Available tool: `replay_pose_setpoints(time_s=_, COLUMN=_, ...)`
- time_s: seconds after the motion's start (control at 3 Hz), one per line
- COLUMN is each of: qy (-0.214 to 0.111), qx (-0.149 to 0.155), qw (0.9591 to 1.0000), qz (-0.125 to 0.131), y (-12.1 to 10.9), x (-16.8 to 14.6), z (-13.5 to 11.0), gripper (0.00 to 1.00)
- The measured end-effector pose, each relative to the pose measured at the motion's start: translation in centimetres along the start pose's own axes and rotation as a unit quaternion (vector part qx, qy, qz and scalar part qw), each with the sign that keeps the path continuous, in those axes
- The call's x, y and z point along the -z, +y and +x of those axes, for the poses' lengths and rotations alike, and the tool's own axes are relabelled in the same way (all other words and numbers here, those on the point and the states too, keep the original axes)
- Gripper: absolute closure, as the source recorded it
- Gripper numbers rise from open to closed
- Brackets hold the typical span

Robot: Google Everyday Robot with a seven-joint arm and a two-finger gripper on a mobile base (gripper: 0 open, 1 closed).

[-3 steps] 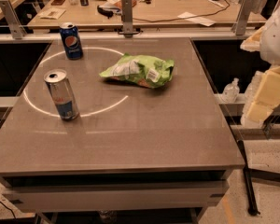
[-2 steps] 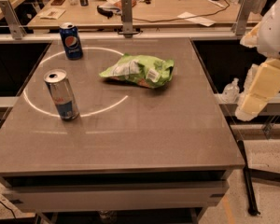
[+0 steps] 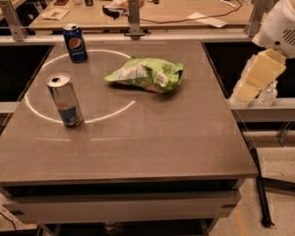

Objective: Pick green rice chip bag

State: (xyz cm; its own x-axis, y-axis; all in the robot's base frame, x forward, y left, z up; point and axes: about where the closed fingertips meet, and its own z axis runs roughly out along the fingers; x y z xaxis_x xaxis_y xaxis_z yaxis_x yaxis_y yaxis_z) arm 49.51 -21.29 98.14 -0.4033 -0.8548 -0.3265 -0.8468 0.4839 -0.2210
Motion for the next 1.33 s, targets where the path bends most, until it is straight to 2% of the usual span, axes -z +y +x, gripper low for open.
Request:
replay_pose_setpoints(time_s=0.33, qy=-0.060, qx=-0.011, qw=0.9981, qz=-0.002, y=-1.7, x=-0.8, z=-1.5, gripper=0.00)
replay_pose_setpoints(time_s=0.67, qy=-0.085, qx=0.005, qw=0.9960, qz=-0.024, y=-2.9, x=-4.6, z=-4.8, gripper=0.00)
replay_pose_setpoints(time_s=1.33, qy=-0.089, qx=-0.006, qw=0.9957, qz=-0.025, y=-2.7, x=-4.8, z=-5.0, gripper=0.00)
